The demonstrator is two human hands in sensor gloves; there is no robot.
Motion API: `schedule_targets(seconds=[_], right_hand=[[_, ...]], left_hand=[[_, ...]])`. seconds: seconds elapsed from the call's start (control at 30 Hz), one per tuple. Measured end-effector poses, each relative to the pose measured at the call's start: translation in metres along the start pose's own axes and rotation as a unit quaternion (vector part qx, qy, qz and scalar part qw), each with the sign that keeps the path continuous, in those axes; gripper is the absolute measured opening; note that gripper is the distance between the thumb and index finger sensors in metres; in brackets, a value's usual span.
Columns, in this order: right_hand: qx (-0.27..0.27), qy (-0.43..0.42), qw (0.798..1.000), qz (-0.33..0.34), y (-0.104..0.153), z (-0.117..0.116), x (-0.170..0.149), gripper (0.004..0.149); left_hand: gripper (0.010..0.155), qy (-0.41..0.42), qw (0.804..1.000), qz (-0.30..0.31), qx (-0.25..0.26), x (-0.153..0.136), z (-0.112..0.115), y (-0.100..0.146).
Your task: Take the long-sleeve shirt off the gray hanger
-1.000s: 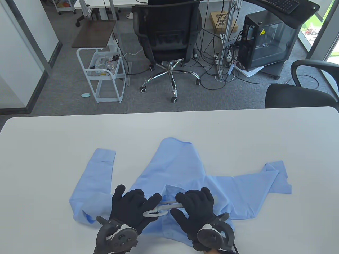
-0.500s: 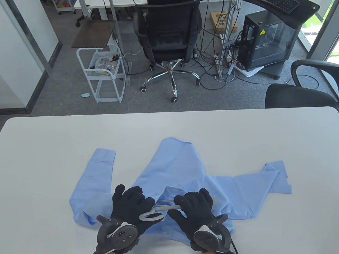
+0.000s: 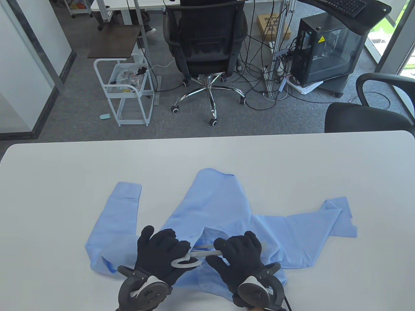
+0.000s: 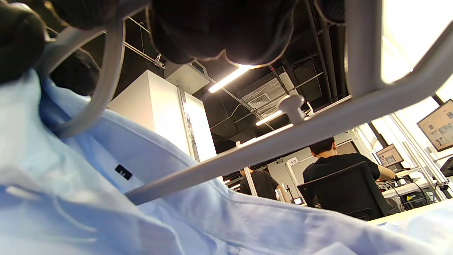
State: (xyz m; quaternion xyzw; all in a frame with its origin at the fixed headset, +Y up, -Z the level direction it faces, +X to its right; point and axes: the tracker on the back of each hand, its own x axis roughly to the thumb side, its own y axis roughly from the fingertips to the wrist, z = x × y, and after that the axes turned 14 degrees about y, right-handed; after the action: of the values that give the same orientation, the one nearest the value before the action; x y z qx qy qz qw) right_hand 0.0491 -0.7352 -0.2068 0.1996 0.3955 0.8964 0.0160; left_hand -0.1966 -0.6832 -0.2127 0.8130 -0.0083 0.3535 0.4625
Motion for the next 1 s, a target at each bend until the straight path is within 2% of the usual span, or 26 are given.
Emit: schedule_targets(seconds=[0.7, 1.0], right_hand=[[-0.003, 0.013, 1.0, -0.027, -0.002, 0.001, -0.008, 0.056], [-0.001, 0.015, 0.999, -0.033, -0.002, 0.002, -0.01, 0.056]], left_hand=[[0.056, 0.012, 1.0, -0.013, 0.005, -0.011, -0.009, -0.002], [0.057, 0.017, 0.999, -0.032, -0.009, -0.02, -0.013, -0.002]])
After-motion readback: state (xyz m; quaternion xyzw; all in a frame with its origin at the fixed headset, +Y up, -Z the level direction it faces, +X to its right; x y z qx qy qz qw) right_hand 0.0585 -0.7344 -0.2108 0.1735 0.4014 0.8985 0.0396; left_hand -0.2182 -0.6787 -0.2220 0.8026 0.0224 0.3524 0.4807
